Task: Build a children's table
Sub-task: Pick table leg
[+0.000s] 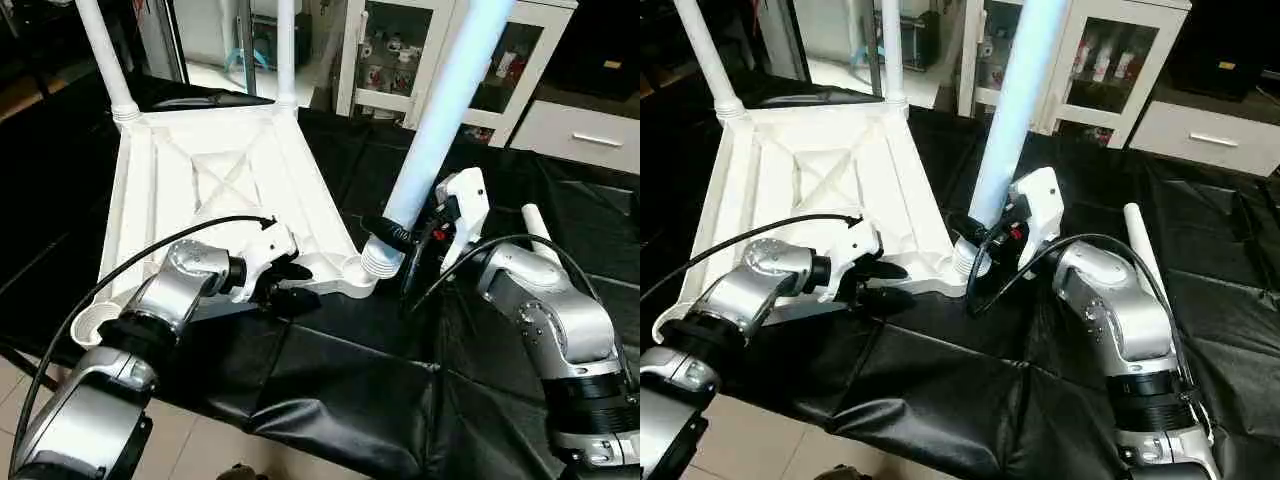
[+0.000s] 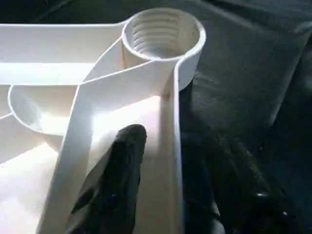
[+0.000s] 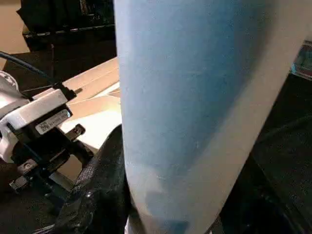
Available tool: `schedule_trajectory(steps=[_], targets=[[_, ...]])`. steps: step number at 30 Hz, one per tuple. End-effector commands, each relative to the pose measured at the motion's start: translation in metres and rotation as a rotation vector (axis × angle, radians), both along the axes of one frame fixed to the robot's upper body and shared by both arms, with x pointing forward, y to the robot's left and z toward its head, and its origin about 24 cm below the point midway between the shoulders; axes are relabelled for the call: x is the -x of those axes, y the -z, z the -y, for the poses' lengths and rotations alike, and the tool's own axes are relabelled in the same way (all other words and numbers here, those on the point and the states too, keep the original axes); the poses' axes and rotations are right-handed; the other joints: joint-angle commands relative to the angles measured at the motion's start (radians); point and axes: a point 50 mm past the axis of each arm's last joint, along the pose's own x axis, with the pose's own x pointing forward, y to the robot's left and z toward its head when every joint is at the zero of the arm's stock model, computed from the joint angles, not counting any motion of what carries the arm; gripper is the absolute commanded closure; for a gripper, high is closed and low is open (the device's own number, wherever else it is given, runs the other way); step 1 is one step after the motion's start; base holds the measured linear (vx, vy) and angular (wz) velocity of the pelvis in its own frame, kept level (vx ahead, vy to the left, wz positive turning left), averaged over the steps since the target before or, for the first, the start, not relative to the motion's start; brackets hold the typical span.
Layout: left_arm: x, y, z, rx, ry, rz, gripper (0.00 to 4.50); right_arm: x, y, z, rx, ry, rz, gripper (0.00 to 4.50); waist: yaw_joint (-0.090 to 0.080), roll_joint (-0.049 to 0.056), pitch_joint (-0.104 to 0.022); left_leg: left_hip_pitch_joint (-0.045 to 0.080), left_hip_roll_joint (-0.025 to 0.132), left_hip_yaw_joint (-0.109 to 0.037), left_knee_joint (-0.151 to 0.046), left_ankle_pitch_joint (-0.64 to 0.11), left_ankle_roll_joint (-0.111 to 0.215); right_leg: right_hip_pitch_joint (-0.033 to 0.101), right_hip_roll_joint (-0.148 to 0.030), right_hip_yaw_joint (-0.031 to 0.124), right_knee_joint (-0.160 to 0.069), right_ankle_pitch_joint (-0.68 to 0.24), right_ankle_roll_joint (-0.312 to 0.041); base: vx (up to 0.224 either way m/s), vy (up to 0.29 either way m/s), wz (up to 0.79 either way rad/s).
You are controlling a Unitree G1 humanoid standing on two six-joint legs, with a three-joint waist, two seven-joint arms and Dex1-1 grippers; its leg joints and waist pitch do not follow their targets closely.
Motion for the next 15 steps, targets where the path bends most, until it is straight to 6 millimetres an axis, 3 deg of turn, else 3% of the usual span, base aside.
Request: schedule_trajectory(steps=[1, 12, 15], targets=[[0.0013, 0.0063, -0.004, -0.063, 0.012, -0.014, 2.69, 0.0004, -0.008, 0.0, 0.017, -0.012, 0.048, 2.65, 0.0, 0.018, -0.072, 0.012, 0.098, -0.042, -0.08, -0.116, 0.004, 0.056, -0.127, 0.085, -0.073, -0.05, -0.239, 0.0, 0.0, 0.0], [0.0027, 0.0116, -0.011, -0.127, 0.029, -0.033, 3.54, -0.0007, -0.005, -0.0045, 0.01, -0.026, 0.025, 2.65, 0.001, 0.016, -0.07, 0.011, 0.098, -0.043, -0.082, -0.135, 0.003, 0.055, -0.129, 0.085, -0.079, -0.105, -0.229, 0.0, 0.0, 0.0], [0.0043, 0.013, -0.0126, -0.148, 0.038, -0.048, 3.86, -0.0015, -0.004, -0.0058, 0.01, -0.025, 0.02, 2.65, 0.001, 0.02, -0.069, 0.011, 0.098, -0.044, -0.083, -0.135, 0.003, 0.053, -0.13, 0.085, -0.08, -0.122, -0.223, 0.0, 0.0, 0.0]])
